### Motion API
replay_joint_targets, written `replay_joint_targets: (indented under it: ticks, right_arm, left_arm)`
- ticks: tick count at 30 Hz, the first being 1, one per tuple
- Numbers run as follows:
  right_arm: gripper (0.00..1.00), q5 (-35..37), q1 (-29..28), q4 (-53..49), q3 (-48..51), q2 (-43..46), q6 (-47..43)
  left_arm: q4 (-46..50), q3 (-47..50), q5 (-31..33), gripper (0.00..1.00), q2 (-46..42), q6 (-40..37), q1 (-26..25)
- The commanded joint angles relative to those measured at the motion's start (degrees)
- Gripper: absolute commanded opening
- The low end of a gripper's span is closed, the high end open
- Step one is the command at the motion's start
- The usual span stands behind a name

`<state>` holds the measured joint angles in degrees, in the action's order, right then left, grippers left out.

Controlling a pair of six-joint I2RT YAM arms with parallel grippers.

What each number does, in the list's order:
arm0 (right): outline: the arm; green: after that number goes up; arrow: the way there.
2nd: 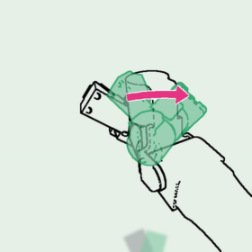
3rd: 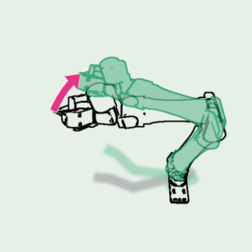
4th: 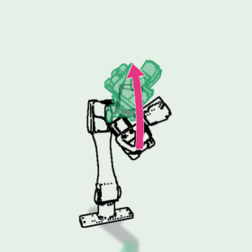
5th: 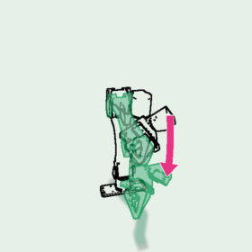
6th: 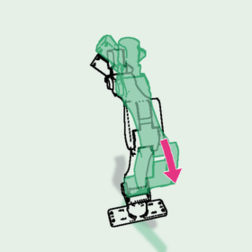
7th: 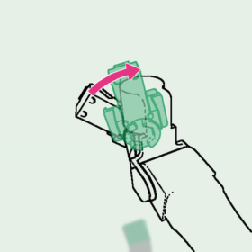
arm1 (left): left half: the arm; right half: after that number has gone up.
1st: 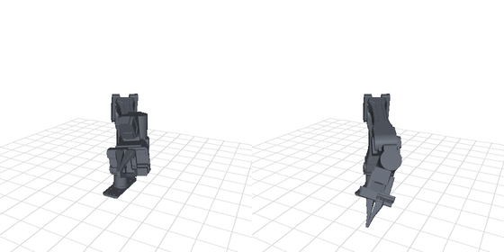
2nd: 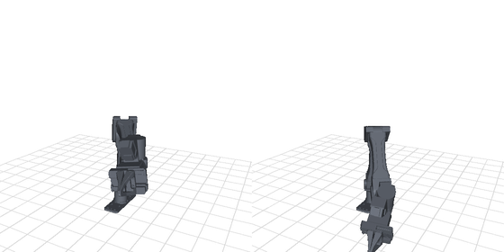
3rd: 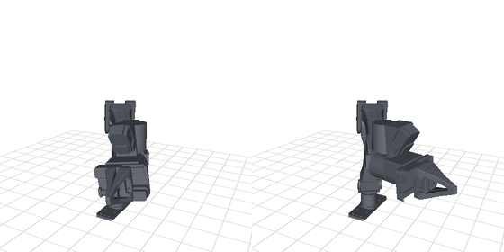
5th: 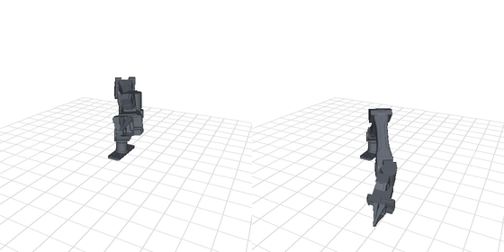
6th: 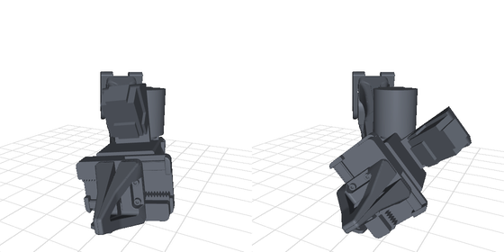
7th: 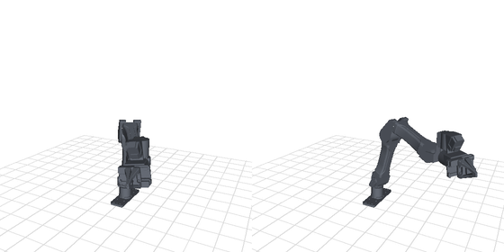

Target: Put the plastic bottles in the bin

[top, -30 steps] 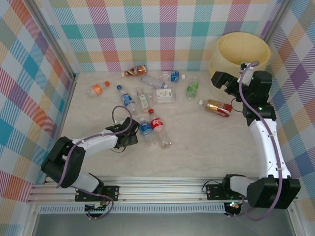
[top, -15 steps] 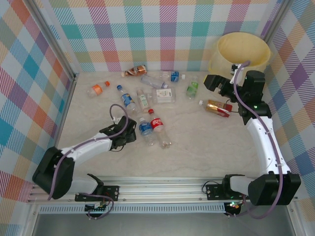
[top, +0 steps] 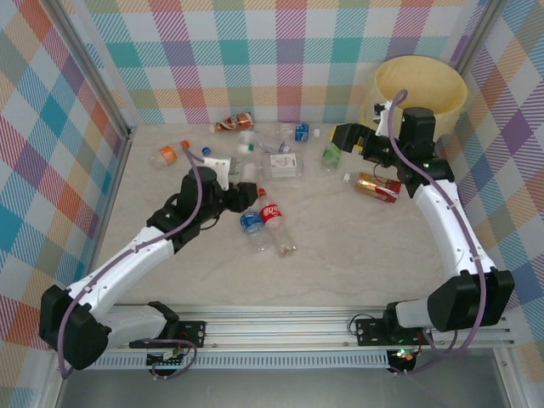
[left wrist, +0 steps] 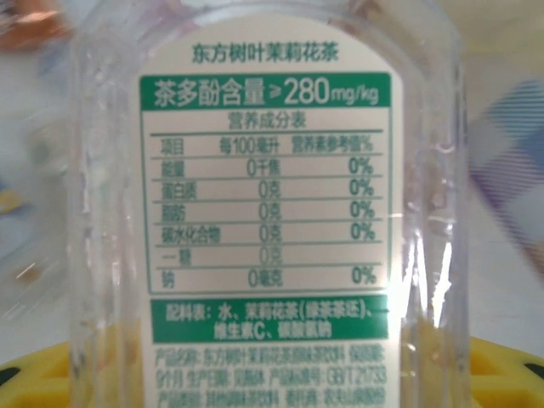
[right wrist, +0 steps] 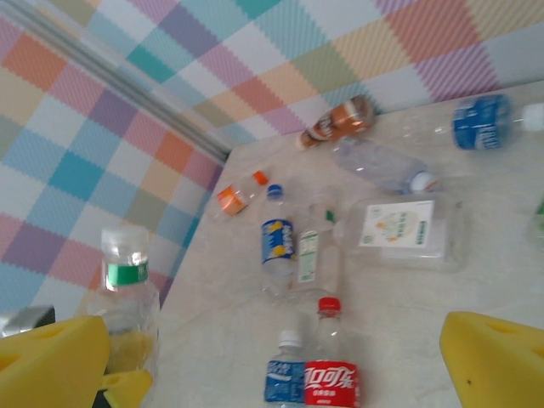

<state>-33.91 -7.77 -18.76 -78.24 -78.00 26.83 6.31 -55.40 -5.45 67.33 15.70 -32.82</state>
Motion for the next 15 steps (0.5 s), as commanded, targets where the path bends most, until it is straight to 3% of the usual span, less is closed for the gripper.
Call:
replay_joint_targets:
  ticks: [1,4,8,11,15]
  right_arm:
    - [1.00,-8.19,-2.65,0.11,-2.79,-1.20,-0.48]
    - [1.00,-11.41,-4.71,-1.81,-5.20,-2.46,-2.22]
    - [1.00,-15.97,-6.51,5.04,-3.50,-2.16,0.78]
    - [1.00,-13.06,-7.38,5.93,-3.50,-1.98,0.41]
    - [0.99,-12.59,-8.20,11.60,-2.24,-2.07,2.56]
  left_arm:
    - [-9.46,-4.23,-17.43,0.52,3.63,-3.80,0.04]
    - [-11.93,-7.58,-25.32,0.52,7.12,-3.69,0.04]
    - [-14.24,-11.25,-33.16,0.52,11.46,-1.98,0.03]
    - [-19.74,-12.14,-38.91,0.52,13.93,2.24,0.03]
    - [-22.57,-12.84,-41.30,0.52,16.16,5.38,-0.14]
